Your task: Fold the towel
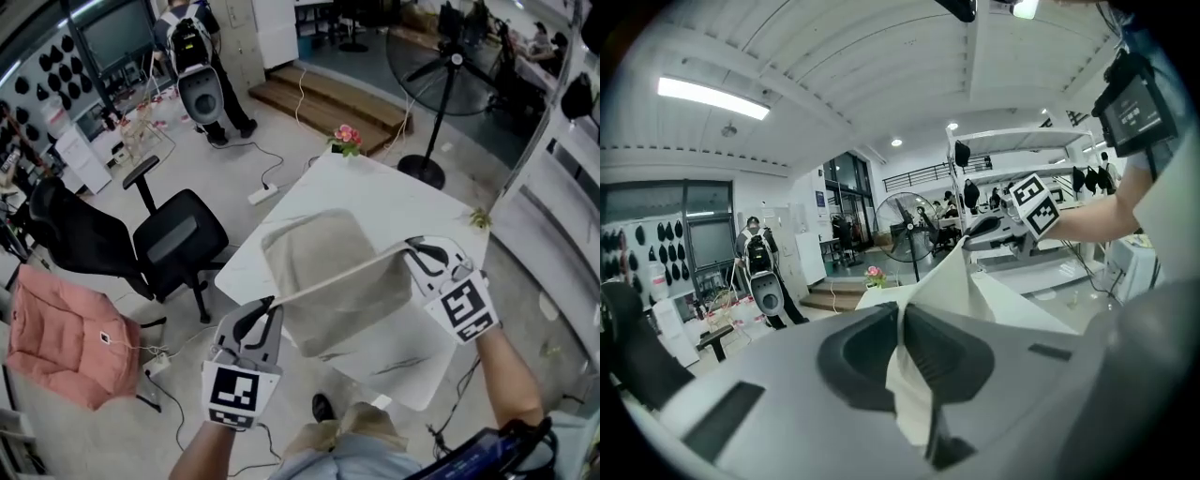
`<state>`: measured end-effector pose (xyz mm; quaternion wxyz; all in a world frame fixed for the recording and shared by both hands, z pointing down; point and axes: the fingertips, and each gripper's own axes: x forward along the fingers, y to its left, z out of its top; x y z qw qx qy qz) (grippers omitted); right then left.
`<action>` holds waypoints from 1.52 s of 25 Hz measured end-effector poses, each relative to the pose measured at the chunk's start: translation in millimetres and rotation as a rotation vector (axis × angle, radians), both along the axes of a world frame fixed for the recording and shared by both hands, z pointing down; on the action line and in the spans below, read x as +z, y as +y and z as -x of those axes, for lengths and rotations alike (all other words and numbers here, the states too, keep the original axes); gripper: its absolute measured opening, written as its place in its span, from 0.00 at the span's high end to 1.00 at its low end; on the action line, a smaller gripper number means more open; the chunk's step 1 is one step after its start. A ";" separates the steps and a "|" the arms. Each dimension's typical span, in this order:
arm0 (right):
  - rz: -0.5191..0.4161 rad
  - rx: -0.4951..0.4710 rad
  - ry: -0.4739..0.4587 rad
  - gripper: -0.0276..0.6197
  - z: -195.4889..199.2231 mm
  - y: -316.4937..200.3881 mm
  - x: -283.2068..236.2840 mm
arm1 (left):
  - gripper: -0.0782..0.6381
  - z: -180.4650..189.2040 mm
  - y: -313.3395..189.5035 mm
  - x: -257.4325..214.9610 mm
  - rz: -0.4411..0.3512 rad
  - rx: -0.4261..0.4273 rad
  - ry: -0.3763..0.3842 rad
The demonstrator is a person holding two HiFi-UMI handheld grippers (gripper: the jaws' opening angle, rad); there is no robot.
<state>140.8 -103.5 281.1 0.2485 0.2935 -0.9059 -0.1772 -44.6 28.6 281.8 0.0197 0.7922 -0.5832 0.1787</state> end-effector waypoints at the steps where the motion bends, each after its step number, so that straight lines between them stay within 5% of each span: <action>1: -0.004 0.010 -0.001 0.91 5.3 -5.1 -1.1 | 0.86 6.8 -6.5 0.0 -0.001 -0.003 -0.004; 16: -0.009 0.069 0.021 0.91 57.3 -91.2 28.0 | 0.85 63.7 -95.1 36.1 0.065 -0.044 0.025; 38: 0.175 0.075 0.108 0.90 108.6 -220.4 157.0 | 0.85 122.4 -225.7 169.3 0.333 -0.072 0.058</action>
